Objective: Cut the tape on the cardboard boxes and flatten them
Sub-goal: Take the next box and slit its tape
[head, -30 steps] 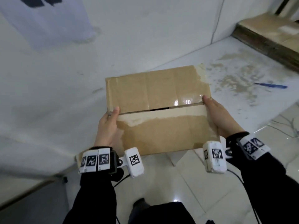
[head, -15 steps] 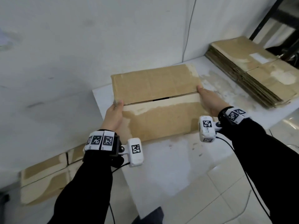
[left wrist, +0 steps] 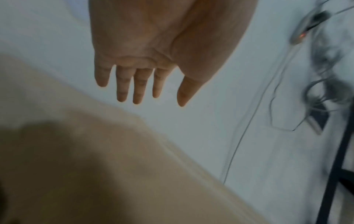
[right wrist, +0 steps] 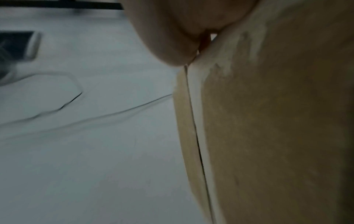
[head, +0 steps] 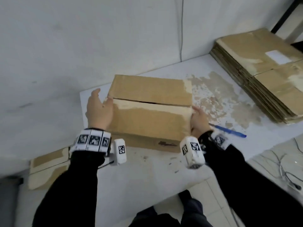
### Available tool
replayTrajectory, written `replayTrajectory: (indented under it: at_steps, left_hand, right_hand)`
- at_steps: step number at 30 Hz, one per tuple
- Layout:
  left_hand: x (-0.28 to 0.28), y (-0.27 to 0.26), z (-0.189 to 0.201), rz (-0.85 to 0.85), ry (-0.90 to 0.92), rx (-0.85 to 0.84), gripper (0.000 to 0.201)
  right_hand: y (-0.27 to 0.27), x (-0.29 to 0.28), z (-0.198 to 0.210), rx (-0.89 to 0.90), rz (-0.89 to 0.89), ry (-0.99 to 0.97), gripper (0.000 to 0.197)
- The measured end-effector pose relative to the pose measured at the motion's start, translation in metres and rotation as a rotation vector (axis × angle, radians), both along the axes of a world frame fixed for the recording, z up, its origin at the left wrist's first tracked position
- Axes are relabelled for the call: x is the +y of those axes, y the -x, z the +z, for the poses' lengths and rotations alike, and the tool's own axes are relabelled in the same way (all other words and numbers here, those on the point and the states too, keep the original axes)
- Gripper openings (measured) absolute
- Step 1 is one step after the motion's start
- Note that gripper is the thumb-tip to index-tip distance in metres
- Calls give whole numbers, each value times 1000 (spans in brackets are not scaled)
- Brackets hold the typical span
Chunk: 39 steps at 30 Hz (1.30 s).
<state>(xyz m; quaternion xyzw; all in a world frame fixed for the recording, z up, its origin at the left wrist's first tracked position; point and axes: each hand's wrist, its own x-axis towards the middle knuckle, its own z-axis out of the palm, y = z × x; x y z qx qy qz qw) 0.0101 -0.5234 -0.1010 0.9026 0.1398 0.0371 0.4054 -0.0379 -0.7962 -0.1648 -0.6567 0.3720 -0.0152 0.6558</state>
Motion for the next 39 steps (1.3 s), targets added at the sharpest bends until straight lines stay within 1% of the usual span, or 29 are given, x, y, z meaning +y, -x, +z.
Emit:
replayTrajectory:
  at_steps: [2, 3, 4, 5, 6, 7, 9, 10, 11, 13, 14, 16, 18, 19, 21, 22, 23, 24, 25, 27, 28, 29, 30, 32, 33, 35, 37, 39]
  left_hand:
    - [-28, 34, 21, -34, -9, -29, 50]
    - [-45, 55, 25, -73, 12, -21, 50]
    - [-63, 73, 24, -119, 27, -8, 53]
    - [-83, 90, 19, -160, 18, 15, 56]
    - [-100, 103, 10, -191, -6, 57, 60]
    - [-117, 112, 0, -200, -30, 133, 65]
    - [-143, 120, -21, -163, -65, 291, 70]
    - [-152, 122, -29, -150, -88, 315, 73]
    - [-160, 123, -35, -142, -103, 298, 77]
    - [-167, 122, -46, -124, -93, 216, 83]
    - [-168, 120, -49, -115, -95, 196, 85]
    - [-164, 114, -55, -112, -153, 168, 92]
    - [-151, 104, -56, -152, -235, 136, 93]
    - [-143, 98, -54, -189, -277, 141, 89]
    - [-133, 90, -45, -256, -390, 180, 74]
    - [-133, 89, -40, -267, -432, 179, 69]
    - [-140, 90, -34, -273, -451, 156, 68]
    - [-153, 92, -29, -292, -454, 123, 74]
    - [-168, 96, -27, -338, -465, 95, 84]
    - [-201, 101, -32, -467, -598, 118, 106]
    - [-214, 103, -40, -503, -694, 139, 109]
    - [-222, 103, -49, -491, -777, 132, 107]
    - [-226, 102, -57, -447, -827, 92, 99]
    - [-226, 102, -66, -374, -844, -13, 81]
    - [-225, 101, -69, -381, -846, -34, 76]
    - [-219, 101, -72, -416, -841, -70, 71]
    - [-212, 104, -70, -395, -811, -185, 67]
    - [-211, 106, -68, -347, -701, -321, 59]
  right_hand:
    - [32, -1, -15, 65, 7, -286, 29]
    - [45, -5, -20, 96, 18, -355, 25]
    - [50, -12, -21, 94, 37, -353, 24]
    - [44, -22, -20, 75, 76, -297, 26]
    - [31, -32, -16, 32, 114, -248, 35]
    - [13, -42, -9, -28, 176, -188, 45]
    - [-32, -58, 6, -176, 323, -2, 61]
    - [-53, -63, 11, -239, 412, 115, 66]
    - [-67, -66, 13, -266, 505, 221, 67]
    - [-77, -71, 11, -279, 684, 362, 60]
    - [-74, -76, 7, -286, 726, 404, 57]
    - [-56, -89, 2, -307, 683, 425, 53]
    - [-27, -99, -5, -331, 571, 408, 51]
    - [-10, -103, -7, -340, 509, 412, 50]
    - [21, -108, -10, -345, 417, 393, 45]
    - [31, -110, -15, -338, 389, 336, 38]
    - [37, -112, -19, -315, 368, 235, 30]
    - [39, -113, -22, -273, 353, 116, 28]
    - [37, -116, -29, -205, 345, 9, 35]
    - [29, -119, -41, -45, 354, -148, 52]
    - [26, -119, -47, 17, 373, -189, 56]
    - [24, -119, -53, 61, 394, -197, 58]
    - [23, -119, -58, 86, 415, -187, 57]
    - [23, -119, -62, 133, 442, -147, 51]
    - [25, -119, -58, 146, 442, -157, 49]
    - [27, -121, -53, 132, 437, -220, 47]
    - [29, -124, -46, 97, 425, -258, 47]
    - [29, -126, -40, 73, 361, -339, 45]
